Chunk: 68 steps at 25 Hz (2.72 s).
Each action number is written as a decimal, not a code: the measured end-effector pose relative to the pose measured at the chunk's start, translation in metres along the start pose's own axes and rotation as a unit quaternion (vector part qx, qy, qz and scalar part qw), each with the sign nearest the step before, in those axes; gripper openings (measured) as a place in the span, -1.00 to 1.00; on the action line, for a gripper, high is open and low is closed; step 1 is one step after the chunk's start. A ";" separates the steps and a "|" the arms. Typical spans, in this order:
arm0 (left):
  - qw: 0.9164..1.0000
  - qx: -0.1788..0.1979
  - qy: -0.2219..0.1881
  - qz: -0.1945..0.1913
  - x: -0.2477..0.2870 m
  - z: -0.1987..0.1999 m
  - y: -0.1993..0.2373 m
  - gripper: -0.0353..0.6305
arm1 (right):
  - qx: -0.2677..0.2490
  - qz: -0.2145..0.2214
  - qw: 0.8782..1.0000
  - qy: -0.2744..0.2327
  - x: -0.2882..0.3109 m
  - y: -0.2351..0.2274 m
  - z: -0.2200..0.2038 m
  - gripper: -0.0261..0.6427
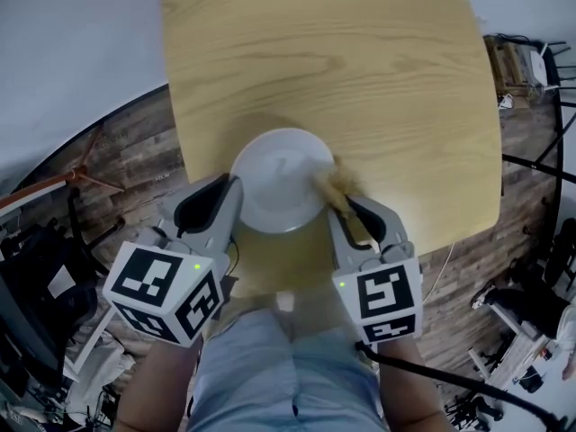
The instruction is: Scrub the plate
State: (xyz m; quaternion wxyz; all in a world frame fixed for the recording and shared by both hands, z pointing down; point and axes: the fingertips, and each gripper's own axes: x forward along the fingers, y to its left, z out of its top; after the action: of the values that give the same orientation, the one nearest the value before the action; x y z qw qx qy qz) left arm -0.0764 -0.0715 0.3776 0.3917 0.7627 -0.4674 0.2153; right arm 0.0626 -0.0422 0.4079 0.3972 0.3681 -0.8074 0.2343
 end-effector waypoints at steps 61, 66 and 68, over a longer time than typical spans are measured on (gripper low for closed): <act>1.000 0.021 0.008 0.011 0.004 0.000 -0.006 -0.73 | -0.069 0.076 0.995 0.009 0.000 0.043 -0.004 -0.71; 1.000 0.025 0.011 0.007 0.004 0.002 -0.007 -0.73 | -0.049 0.031 0.998 0.016 -0.002 0.013 0.000 -0.71; 1.000 0.025 0.013 0.006 0.005 0.003 -0.008 -0.73 | -0.044 0.015 0.999 0.019 -0.001 -0.001 0.004 -0.71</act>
State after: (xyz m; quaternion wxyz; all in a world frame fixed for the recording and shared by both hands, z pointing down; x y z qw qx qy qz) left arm -0.0666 -0.0750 0.3759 0.3771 0.7665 -0.4618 0.2390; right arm 0.0621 -0.0446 0.4048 0.4246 0.3335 -0.8147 0.2115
